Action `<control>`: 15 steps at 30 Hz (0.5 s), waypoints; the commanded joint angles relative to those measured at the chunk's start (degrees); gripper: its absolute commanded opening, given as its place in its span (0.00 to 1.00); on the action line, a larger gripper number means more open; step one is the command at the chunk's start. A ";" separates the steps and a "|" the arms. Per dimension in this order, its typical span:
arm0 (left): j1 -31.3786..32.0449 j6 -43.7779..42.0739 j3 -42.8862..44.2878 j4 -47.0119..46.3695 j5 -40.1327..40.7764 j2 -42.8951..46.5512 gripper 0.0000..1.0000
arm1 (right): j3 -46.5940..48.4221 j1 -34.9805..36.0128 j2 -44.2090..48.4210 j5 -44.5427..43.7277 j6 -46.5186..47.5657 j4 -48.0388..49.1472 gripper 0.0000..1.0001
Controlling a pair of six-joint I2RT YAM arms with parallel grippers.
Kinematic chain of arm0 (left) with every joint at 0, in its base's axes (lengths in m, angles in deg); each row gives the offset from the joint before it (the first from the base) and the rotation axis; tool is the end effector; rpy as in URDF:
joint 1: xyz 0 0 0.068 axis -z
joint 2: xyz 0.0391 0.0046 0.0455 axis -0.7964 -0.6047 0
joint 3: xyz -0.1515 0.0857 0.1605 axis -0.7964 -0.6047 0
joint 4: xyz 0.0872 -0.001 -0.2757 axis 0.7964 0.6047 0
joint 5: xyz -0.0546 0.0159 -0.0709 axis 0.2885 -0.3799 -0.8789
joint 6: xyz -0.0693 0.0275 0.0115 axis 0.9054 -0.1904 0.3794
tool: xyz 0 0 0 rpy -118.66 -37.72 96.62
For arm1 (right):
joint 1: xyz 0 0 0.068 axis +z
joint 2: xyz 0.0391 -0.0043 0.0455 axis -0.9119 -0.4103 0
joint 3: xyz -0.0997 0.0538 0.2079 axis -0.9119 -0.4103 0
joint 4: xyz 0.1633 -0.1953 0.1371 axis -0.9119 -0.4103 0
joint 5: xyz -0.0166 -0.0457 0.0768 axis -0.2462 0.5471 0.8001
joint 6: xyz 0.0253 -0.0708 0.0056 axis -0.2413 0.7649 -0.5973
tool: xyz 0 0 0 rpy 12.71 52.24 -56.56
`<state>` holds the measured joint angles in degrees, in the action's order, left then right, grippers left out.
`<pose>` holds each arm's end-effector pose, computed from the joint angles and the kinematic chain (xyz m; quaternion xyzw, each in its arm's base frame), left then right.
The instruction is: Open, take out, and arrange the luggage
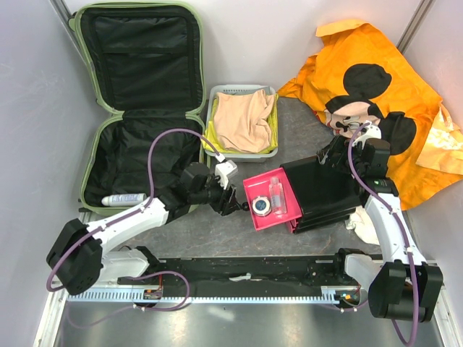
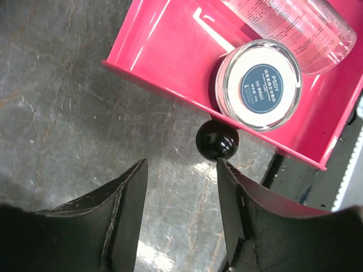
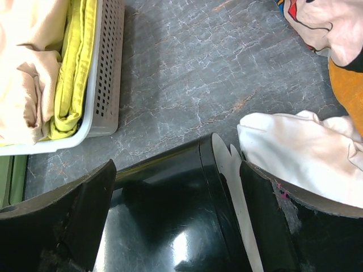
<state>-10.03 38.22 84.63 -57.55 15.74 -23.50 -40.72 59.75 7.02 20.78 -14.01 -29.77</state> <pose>0.2165 -0.2320 0.1660 0.3443 0.7959 -0.3493 0.3548 0.3063 -0.0154 0.2264 0.1188 0.8377 0.1751 0.5035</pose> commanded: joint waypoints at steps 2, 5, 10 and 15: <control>1.09 -6.84 1.33 -7.00 -2.08 -1.95 0.58 | -2.68 0.57 -1.78 4.81 -1.96 -1.45 0.98; 1.62 -7.73 2.47 -7.09 -3.92 -3.88 0.57 | -2.86 0.57 -2.22 5.17 -2.05 -1.10 0.98; 2.67 -9.75 4.06 -6.66 -5.94 -5.30 0.56 | -2.77 0.57 -2.48 5.34 -1.87 -0.83 0.98; 3.20 -10.10 3.97 -4.38 -7.00 -4.16 0.56 | -2.86 0.57 -2.57 5.52 -2.05 -0.74 0.98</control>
<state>-8.76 30.96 86.33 -58.86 11.41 -27.15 -41.12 59.60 5.88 22.33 -14.01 -26.17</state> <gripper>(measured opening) 0.556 0.982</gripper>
